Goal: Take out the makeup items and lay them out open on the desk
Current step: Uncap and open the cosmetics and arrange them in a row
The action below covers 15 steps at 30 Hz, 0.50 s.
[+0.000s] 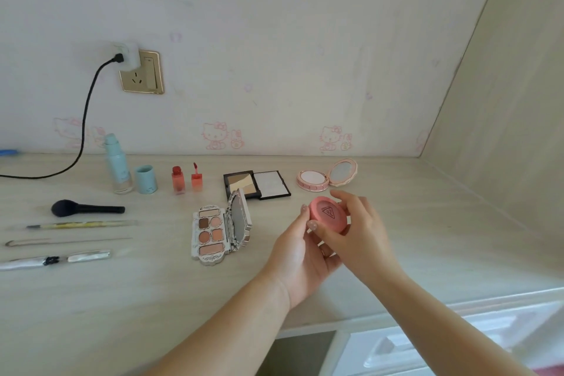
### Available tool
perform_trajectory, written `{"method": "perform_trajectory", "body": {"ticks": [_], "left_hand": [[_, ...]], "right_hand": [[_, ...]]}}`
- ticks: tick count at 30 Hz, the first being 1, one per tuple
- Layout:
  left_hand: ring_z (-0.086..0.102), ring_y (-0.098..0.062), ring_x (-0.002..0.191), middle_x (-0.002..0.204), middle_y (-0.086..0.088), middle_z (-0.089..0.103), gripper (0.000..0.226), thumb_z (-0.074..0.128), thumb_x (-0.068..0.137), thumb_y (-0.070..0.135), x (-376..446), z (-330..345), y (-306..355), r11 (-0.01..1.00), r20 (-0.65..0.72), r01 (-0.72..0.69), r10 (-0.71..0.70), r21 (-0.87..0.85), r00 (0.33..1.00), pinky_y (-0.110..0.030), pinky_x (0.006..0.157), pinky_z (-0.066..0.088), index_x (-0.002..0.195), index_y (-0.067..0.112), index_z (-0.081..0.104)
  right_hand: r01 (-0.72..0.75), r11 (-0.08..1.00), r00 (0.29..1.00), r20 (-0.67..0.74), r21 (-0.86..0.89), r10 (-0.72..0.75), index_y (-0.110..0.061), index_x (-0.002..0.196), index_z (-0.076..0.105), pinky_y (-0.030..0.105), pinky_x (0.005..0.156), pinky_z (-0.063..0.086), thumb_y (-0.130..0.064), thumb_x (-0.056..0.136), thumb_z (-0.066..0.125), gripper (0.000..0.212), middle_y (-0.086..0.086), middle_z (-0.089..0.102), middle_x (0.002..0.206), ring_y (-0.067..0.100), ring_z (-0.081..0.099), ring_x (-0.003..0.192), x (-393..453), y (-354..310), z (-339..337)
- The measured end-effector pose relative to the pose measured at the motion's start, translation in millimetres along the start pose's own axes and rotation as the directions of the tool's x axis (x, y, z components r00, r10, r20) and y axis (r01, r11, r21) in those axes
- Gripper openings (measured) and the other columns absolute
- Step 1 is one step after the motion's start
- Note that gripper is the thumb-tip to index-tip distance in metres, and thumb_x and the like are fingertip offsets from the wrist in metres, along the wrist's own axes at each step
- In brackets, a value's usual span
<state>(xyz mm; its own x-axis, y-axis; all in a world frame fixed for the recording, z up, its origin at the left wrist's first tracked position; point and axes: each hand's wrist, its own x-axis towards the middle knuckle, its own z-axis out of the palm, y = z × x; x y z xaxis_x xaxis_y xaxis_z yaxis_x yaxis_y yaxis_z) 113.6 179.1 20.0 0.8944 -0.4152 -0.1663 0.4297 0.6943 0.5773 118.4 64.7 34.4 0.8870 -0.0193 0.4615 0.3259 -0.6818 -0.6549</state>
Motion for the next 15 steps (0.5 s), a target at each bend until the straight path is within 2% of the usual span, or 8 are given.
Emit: {"method": "perform_trajectory", "body": {"ticks": [3,6,12,14,15], "left_hand": [[0.066,-0.019,0.087,0.104,-0.010,0.067,0.045,0.039,0.096,0.047,-9,0,5,0.999,0.015,-0.017,0.016,0.028,1.000,-0.029,0.073,0.055,0.107,0.014,0.067],[0.067,-0.019,0.088,0.106,-0.009,0.066,0.049,0.036,0.095,0.050,-16,-2,10,1.000,0.011,-0.002,0.001,0.022,1.000,-0.029,0.073,0.054,0.111,0.014,0.066],[0.067,-0.015,0.092,0.106,-0.004,0.070,0.058,0.028,0.093,0.059,-24,-5,9,0.999,0.023,0.020,-0.020,0.031,1.000,-0.028,0.079,0.052,0.112,0.022,0.069],[0.068,-0.015,0.093,0.108,-0.004,0.070,0.060,0.025,0.094,0.059,-26,-4,9,1.000,0.018,0.028,-0.028,0.011,0.999,-0.028,0.081,0.053,0.117,0.022,0.066],[0.067,-0.016,0.096,0.111,-0.005,0.069,0.061,0.024,0.094,0.059,-26,-4,8,0.999,0.017,0.034,-0.034,-0.002,0.999,-0.029,0.086,0.050,0.119,0.020,0.064]], "right_hand": [[0.055,0.997,0.998,0.019,-0.058,-0.054,-0.029,0.125,0.052,0.035,0.092,0.046,-0.051,0.064,0.071,0.067,-0.013,0.046,0.110,0.013,0.051,0.110,-2,-9,-2],[0.119,0.988,0.992,0.059,-0.098,-0.114,-0.030,0.128,0.048,0.027,0.090,0.041,-0.050,0.067,0.071,0.068,-0.015,0.045,0.109,0.010,0.048,0.110,-4,-16,-4],[0.181,0.973,0.977,0.138,-0.147,-0.161,-0.040,0.137,0.032,0.021,0.081,0.037,-0.064,0.063,0.053,0.081,-0.019,0.052,0.106,0.005,0.046,0.104,-6,-28,-4],[0.194,0.963,0.976,0.137,-0.189,-0.170,-0.039,0.138,0.030,0.022,0.079,0.036,-0.067,0.063,0.049,0.083,-0.017,0.053,0.105,0.007,0.046,0.104,-6,-28,-2],[0.207,0.955,0.974,0.137,-0.212,-0.180,-0.037,0.140,0.029,0.022,0.078,0.036,-0.069,0.064,0.047,0.084,-0.016,0.054,0.105,0.008,0.047,0.105,-7,-28,-1]]}}
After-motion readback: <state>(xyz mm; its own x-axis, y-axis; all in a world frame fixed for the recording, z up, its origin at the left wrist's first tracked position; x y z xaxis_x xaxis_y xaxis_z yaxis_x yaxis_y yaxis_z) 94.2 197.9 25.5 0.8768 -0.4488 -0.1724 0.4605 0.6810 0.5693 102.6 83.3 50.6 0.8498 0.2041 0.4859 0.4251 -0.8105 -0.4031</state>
